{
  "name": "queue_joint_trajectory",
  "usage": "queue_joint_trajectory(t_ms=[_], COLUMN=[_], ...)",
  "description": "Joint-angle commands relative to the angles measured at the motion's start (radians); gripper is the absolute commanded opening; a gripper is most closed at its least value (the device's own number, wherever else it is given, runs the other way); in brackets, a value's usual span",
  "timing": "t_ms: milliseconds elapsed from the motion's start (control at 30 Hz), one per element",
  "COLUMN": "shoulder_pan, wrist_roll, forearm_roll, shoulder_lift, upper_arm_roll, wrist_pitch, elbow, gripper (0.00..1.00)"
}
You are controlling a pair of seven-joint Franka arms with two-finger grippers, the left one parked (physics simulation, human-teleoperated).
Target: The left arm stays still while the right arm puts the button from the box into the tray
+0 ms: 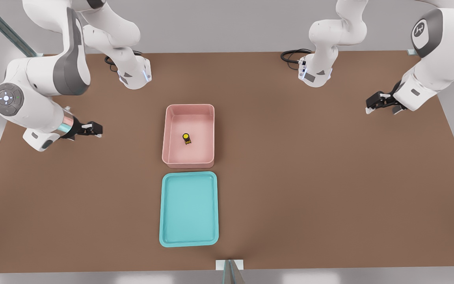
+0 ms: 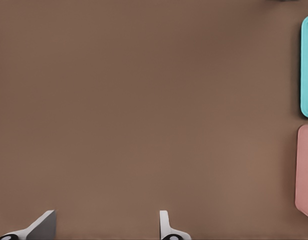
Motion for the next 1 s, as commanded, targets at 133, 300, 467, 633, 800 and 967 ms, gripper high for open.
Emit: queue_joint_trajectory(t_ms=[133, 300, 467, 633, 800, 967], shoulder_pan=[0.098, 0.358, 0.330, 0.326, 0.306, 0.323], wrist_roll=[0.136, 0.626, 0.684, 0.713, 0.712, 0.713], forearm_roll=[-0.021, -0.083, -0.116, -0.184, -0.256, -0.307], shoulder_lift=[0.112, 0.139, 0.115, 0.194, 0.200, 0.243], upper_arm_roll=[0.266, 0.283, 0.284, 0.283, 0.283, 0.284], wrist_pitch=[0.058, 0.504, 0.843, 1.053, 1.222, 1.257], elbow=[0.008, -0.277, -0.543, -0.635, -0.776, -0.796], gripper=[1.00, 1.00, 1.00, 1.00, 1.00, 1.00])
